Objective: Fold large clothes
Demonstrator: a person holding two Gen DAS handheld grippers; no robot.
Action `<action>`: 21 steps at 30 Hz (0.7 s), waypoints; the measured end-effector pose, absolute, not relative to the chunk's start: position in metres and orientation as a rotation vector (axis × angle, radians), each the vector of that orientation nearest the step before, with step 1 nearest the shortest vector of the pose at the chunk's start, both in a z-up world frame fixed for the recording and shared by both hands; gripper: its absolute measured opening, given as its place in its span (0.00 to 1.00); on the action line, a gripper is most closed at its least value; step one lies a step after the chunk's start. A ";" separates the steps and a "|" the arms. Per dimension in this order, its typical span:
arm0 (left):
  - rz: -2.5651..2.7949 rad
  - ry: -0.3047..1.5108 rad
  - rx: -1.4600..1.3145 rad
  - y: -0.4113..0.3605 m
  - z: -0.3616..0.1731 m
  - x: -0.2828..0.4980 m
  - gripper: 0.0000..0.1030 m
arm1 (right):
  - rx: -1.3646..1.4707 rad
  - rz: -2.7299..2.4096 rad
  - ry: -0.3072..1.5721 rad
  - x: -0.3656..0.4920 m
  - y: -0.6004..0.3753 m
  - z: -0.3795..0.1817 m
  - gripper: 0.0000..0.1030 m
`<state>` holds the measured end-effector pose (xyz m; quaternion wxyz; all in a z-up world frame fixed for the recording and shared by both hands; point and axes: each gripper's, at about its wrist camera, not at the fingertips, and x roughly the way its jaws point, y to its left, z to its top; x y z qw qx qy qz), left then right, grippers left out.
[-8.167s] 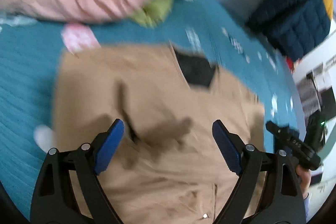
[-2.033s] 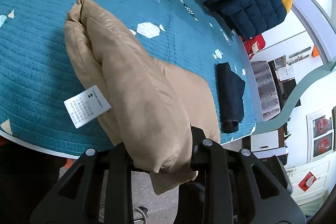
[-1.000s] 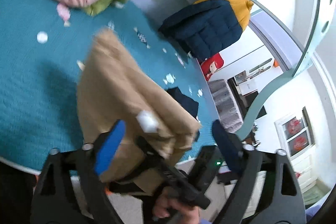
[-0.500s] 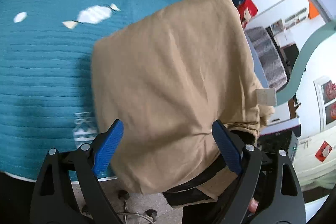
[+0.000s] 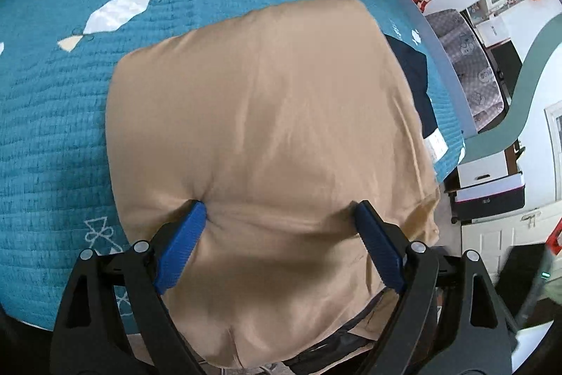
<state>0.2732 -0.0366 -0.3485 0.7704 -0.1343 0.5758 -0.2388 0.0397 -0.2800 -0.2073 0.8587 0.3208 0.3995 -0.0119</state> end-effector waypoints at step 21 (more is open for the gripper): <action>-0.426 1.154 -0.410 0.053 -0.322 0.275 0.86 | 0.536 0.032 1.061 0.116 -0.273 -0.266 0.27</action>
